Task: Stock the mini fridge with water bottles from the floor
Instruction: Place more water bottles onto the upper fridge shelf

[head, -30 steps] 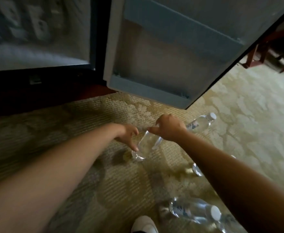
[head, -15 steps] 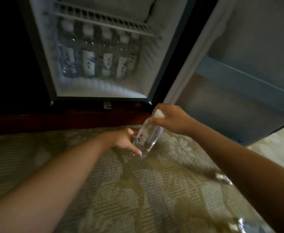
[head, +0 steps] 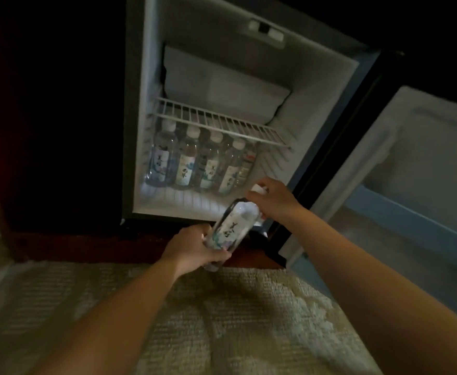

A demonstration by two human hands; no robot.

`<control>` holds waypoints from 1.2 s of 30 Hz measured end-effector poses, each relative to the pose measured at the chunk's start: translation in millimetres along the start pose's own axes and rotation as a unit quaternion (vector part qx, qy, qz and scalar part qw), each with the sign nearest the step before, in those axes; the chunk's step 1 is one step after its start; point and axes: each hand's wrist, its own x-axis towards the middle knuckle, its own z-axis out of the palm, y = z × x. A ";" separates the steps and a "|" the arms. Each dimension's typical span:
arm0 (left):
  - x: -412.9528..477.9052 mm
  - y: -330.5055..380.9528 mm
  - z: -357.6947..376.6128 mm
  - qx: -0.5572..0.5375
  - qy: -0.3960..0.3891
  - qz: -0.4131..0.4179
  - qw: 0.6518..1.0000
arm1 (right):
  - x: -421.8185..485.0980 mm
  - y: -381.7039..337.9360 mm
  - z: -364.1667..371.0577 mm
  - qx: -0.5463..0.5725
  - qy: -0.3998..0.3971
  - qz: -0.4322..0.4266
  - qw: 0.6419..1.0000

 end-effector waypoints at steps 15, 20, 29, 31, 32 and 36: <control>29.1 22.1 19.6 0.050 0.232 0.011 0.971 | 32.8 0.5 24.6 0.171 -0.004 0.121 0.978; 35.9 20.2 24.4 0.045 0.250 0.019 0.967 | 39.5 -0.5 20.6 0.111 0.028 0.093 0.989; 57.2 23.2 32.3 -0.012 0.218 0.059 0.974 | 62.5 7.1 20.9 0.068 0.116 0.055 0.989; 62.1 22.5 33.3 -0.003 0.232 0.062 0.971 | 66.6 11.8 21.0 0.047 0.124 0.050 0.990; 65.9 22.2 33.6 -0.012 0.239 0.059 0.969 | 70.1 15.4 20.6 0.036 0.129 0.051 0.990; 87.6 24.3 32.3 -0.119 0.251 0.022 0.960 | 88.1 22.4 20.3 -0.002 0.147 0.077 0.986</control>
